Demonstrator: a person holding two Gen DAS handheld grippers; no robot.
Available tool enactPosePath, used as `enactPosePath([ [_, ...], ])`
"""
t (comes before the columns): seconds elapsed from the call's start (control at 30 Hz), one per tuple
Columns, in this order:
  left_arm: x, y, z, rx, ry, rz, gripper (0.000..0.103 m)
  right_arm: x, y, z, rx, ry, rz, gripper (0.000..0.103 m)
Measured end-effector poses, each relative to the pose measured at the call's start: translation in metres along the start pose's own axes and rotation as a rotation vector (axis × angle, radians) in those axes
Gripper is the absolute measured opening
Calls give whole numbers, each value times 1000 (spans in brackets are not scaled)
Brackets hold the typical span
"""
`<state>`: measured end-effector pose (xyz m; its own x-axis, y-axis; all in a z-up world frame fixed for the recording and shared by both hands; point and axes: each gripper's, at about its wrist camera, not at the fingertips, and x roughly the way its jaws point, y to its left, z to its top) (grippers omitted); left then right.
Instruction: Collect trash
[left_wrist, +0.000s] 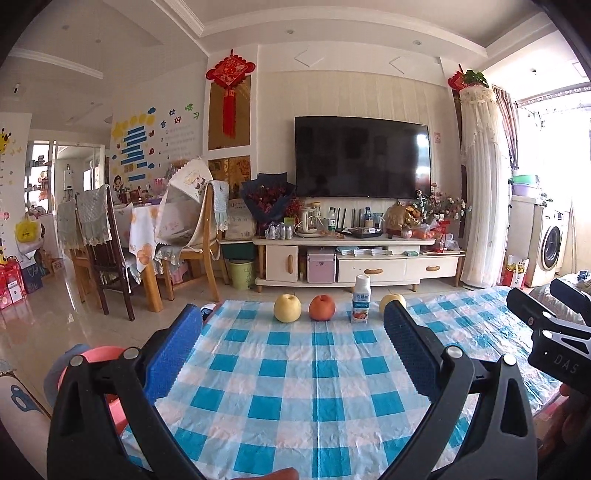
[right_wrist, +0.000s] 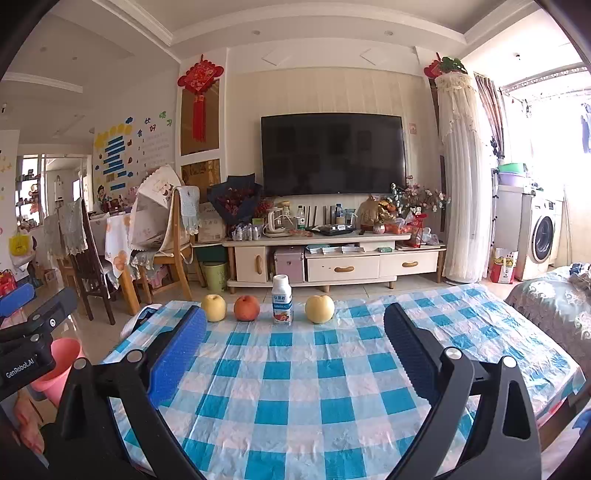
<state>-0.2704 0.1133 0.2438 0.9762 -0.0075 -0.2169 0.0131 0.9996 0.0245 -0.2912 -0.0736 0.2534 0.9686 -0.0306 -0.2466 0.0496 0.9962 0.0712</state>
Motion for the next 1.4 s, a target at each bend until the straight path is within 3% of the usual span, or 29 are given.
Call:
enactPosePath([
  [0.8, -10, -9, 0, 26, 1, 1, 99, -27, -1, 11, -22, -49, -12, 96],
  [1.17, 33, -10, -23, 22, 90, -5, 99, 18, 7, -11, -36, 37, 14, 96],
  [1.4, 79, -18, -50, 31, 175, -23, 99, 77, 5, -29, -21, 143, 28, 96],
])
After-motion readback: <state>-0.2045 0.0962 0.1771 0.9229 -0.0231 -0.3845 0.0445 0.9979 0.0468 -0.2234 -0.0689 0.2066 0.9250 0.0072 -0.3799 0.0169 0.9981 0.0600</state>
